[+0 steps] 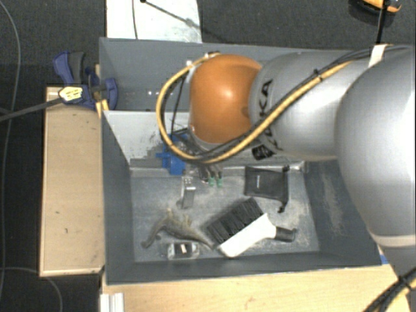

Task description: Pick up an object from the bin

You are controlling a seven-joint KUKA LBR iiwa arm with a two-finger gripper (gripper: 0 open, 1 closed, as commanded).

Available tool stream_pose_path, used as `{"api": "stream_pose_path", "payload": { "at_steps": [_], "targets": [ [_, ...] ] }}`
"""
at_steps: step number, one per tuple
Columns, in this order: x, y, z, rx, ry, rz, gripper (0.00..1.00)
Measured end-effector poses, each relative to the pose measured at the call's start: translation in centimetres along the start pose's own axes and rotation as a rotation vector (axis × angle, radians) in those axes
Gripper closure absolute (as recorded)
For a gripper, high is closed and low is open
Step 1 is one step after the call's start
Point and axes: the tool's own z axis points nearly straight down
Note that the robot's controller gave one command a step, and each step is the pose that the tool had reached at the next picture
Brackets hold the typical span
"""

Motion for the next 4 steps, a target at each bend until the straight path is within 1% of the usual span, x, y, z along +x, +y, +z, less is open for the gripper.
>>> {"api": "stream_pose_path", "payload": {
  "at_steps": [1, 2, 3, 4],
  "targets": [
    [-0.2, -0.1, -0.5, -0.001, -0.007, 0.004, 0.00],
    [3.5, -0.8, 2.9, -0.002, -0.010, -0.065, 0.00],
    [3.8, -5.0, 7.9, -0.010, -0.041, -0.093, 1.00],
    [3.8, -5.0, 7.9, -0.010, -0.040, -0.092, 1.00]
  ]
}}
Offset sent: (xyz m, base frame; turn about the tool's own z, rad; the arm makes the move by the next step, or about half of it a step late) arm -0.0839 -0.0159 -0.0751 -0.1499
